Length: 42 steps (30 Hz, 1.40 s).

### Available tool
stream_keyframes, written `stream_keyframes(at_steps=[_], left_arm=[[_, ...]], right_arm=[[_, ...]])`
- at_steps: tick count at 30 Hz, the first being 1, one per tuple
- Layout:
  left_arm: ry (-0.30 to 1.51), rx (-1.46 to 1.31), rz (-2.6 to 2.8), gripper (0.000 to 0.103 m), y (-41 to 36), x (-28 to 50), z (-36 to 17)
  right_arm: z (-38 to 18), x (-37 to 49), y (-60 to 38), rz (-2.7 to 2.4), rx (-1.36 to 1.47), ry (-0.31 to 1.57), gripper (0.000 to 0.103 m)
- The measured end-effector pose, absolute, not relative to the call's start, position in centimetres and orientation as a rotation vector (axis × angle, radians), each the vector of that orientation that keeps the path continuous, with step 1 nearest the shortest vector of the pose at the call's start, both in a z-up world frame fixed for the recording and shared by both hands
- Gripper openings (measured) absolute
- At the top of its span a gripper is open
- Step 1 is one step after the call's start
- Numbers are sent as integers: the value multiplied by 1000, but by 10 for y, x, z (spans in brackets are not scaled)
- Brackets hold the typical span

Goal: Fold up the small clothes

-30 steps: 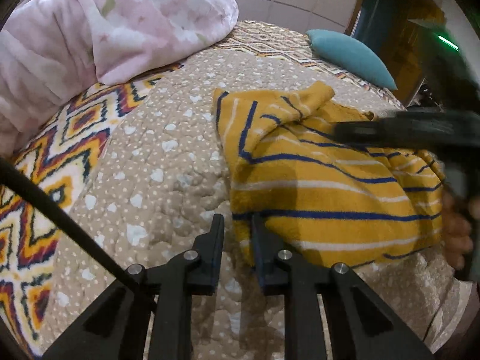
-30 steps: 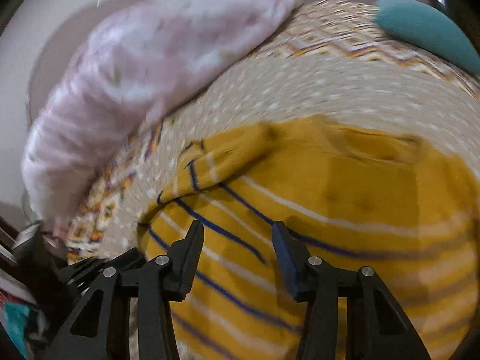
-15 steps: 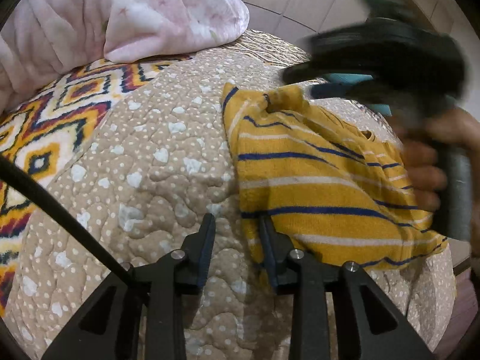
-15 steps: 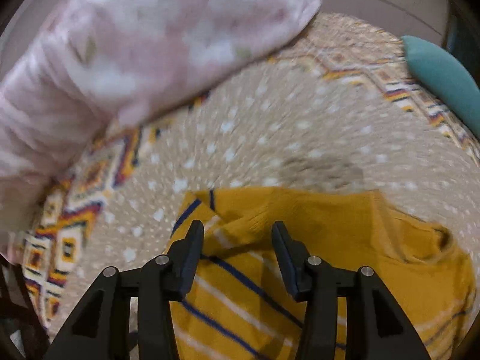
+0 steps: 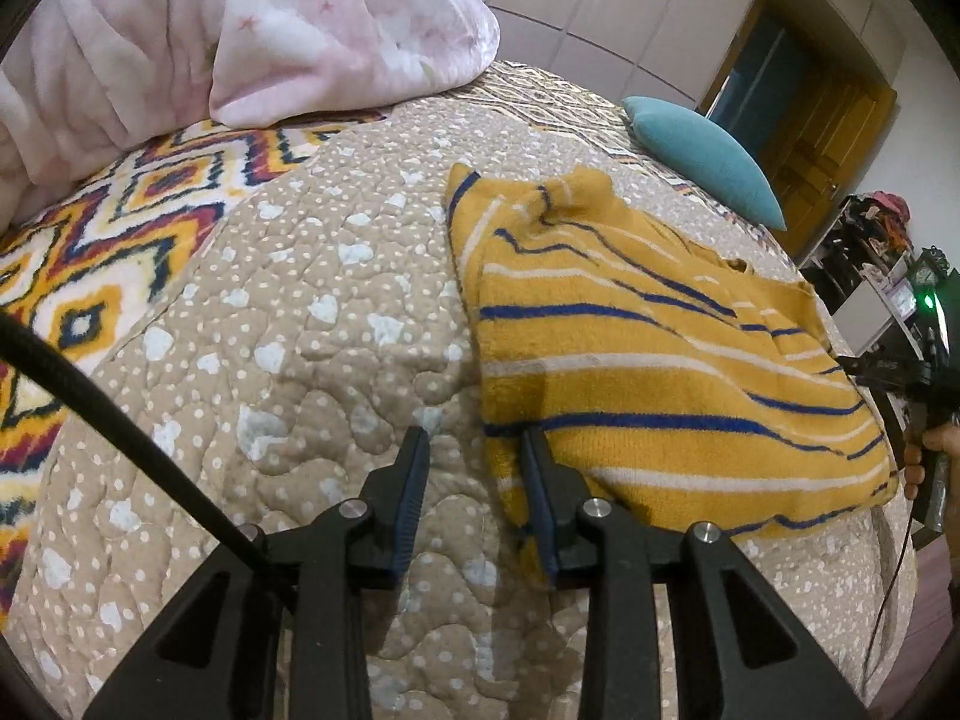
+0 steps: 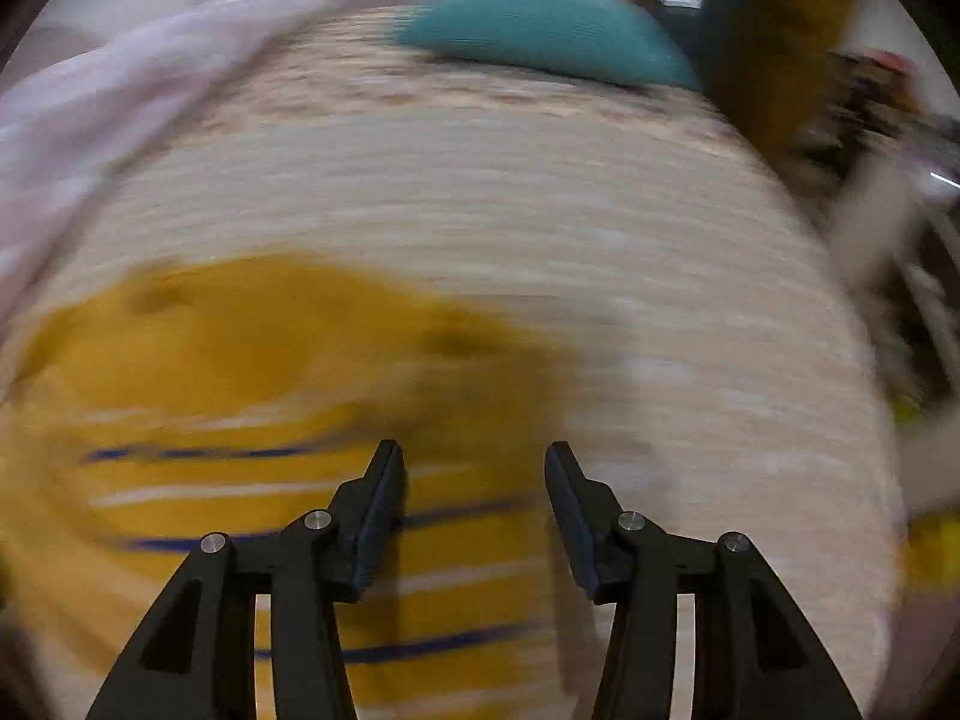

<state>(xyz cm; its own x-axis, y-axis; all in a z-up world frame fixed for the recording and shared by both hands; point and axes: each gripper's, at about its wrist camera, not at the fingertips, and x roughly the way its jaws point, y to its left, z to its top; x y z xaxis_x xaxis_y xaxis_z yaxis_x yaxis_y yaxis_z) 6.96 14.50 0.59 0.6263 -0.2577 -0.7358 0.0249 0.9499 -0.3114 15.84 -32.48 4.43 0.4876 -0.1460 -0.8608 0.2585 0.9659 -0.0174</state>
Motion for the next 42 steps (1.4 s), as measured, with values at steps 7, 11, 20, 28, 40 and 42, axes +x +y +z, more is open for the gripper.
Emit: stream_keyframes(at_steps=[7,11,20,28,40,42], left_arm=[[883,-268,-156,31,144,70,6],[884,-267,-155,31,144,70,6],[885,-267,-156,32,144,70,6],[885,-266,-156,32,144,70,6],[854,-76,20,46,124,57,28],[836,-93,-4,46,118,45,40]], right_arm=[[78,90,-372,-125,394,921,71],[67,50,-341,104,477,932,71],[36,44,-350,128,485,997,7],[44,27,-324,71,328,997,21],[101,-44,-306,-86,101,590,59],[99,-38,-308,-33,145,592,64]])
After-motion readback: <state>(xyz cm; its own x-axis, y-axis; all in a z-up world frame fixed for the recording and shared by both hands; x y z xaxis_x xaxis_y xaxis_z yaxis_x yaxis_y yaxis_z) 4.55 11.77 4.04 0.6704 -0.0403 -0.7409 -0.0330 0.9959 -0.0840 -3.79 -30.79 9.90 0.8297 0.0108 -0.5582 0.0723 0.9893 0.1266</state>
